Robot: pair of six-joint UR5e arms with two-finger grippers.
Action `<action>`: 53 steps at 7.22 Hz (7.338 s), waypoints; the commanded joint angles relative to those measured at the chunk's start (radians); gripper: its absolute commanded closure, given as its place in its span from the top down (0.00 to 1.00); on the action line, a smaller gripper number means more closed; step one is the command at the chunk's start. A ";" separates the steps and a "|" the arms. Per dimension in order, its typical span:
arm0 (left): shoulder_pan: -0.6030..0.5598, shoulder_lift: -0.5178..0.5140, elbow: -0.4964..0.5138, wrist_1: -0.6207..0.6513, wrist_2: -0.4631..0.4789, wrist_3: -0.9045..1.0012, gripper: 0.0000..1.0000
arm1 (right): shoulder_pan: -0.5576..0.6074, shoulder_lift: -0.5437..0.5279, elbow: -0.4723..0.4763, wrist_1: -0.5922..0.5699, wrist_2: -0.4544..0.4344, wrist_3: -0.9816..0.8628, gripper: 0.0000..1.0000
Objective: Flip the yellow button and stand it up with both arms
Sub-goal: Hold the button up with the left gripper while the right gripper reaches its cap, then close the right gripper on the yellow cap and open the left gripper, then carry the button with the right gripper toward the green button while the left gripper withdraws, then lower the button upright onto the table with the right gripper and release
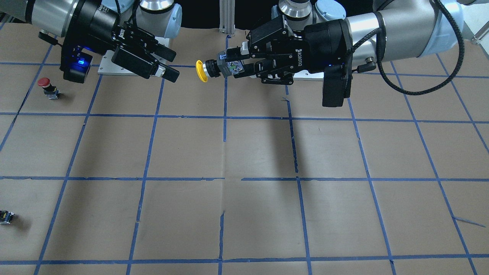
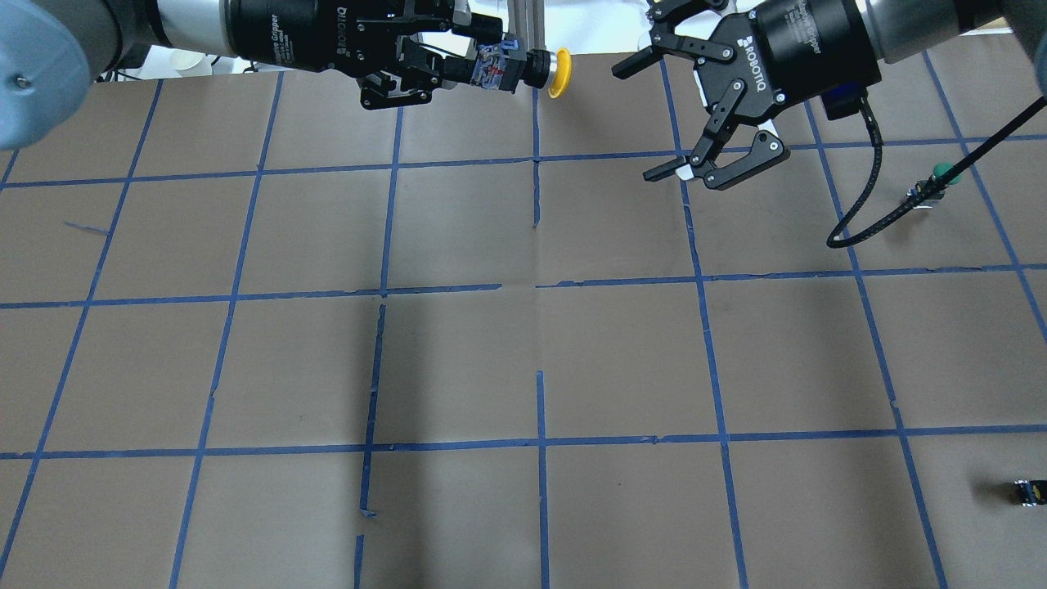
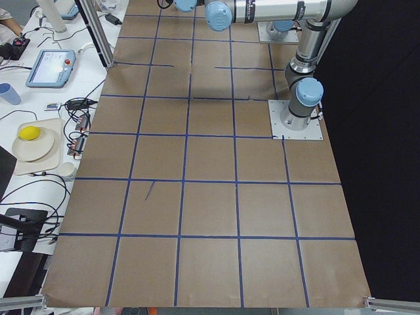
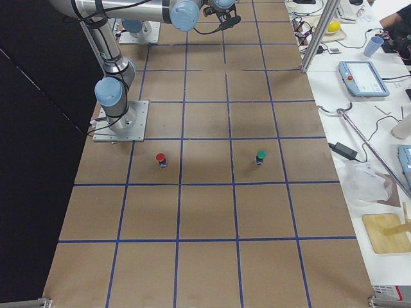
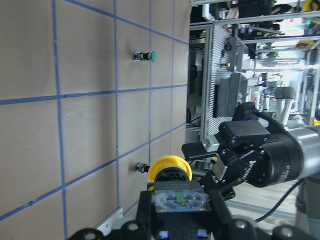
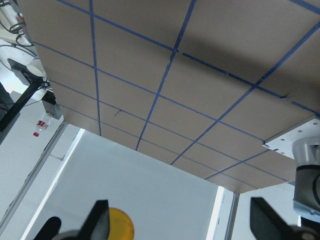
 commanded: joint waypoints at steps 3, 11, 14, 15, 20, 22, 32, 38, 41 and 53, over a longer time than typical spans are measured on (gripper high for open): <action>-0.004 -0.006 -0.006 0.021 -0.073 -0.028 0.02 | 0.005 0.013 0.002 -0.069 0.151 0.001 1.00; -0.004 -0.003 -0.004 0.039 -0.074 -0.046 0.02 | 0.009 0.087 0.000 -0.133 0.301 0.090 0.98; -0.002 -0.002 -0.006 0.042 -0.070 -0.043 0.02 | 0.026 0.105 0.002 -0.157 0.304 0.095 0.96; -0.002 -0.002 -0.006 0.042 -0.069 -0.041 0.02 | 0.044 0.105 0.002 -0.156 0.303 0.101 0.95; -0.002 -0.002 -0.007 0.042 -0.068 -0.041 0.02 | 0.046 0.102 0.000 -0.157 0.303 0.124 0.54; -0.002 0.001 -0.007 0.042 -0.069 -0.040 0.02 | 0.041 0.101 0.000 -0.157 0.304 0.121 0.26; 0.004 0.019 0.025 0.042 0.415 -0.041 0.99 | -0.133 0.111 0.002 -0.243 -0.016 -0.161 0.12; -0.117 0.003 0.085 0.134 1.287 -0.040 0.99 | -0.219 0.138 0.069 -0.243 -0.640 -0.760 0.05; -0.116 -0.005 0.060 0.258 1.330 -0.034 0.99 | -0.359 0.130 0.239 -0.493 -0.954 -0.767 0.04; -0.076 0.007 0.044 0.240 1.288 -0.043 0.99 | -0.373 0.320 0.568 -1.409 -1.388 -0.499 0.08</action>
